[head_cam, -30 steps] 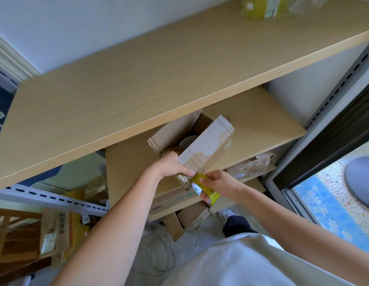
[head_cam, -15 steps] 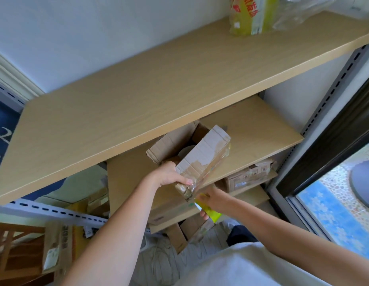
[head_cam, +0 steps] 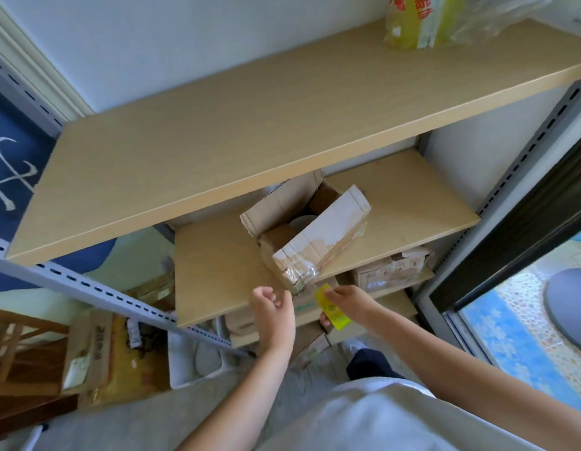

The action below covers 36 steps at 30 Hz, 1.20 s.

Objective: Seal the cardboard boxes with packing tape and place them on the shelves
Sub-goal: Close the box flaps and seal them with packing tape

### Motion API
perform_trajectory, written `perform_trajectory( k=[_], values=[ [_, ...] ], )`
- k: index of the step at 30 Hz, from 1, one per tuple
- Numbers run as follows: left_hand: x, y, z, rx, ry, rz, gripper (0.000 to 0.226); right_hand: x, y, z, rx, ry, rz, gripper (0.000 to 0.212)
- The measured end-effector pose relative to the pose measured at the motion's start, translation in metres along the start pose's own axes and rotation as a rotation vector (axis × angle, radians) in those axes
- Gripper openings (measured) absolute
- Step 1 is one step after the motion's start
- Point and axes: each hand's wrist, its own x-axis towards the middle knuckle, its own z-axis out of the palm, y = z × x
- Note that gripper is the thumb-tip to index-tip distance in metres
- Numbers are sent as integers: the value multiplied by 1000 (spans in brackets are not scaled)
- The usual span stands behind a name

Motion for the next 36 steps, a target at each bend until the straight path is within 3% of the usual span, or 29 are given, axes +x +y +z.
perform_trajectory(
  k=[2,4,6,9,13,16,19,22,32,36],
  values=[
    [-13,-13,18,-160,-115,-246,17,8,7,2,-51,43,-21,40],
    [-24,-15,32,-284,-234,-349,26,6,12,4,-52,54,-17,35],
    [-31,-10,44,-230,-283,-278,38,8,16,4,2,59,-8,30],
    [-31,-3,51,-125,-245,-173,38,10,21,2,150,-13,18,42],
    [-18,-9,66,-332,-291,-253,18,29,20,-20,80,-35,11,32],
    [-20,-6,68,-478,-263,-350,18,57,7,-63,-21,81,18,28],
    [-24,-6,67,-427,-170,-318,13,85,-11,-113,-241,337,-34,25],
    [-25,-11,70,-438,-139,-272,15,115,-35,-142,-340,438,-144,20],
    [-32,-8,90,-368,-47,-249,18,183,-63,-153,-544,225,-157,5],
    [-36,-9,86,-352,-70,-243,15,194,-79,-157,-663,166,-202,39]
  ],
)
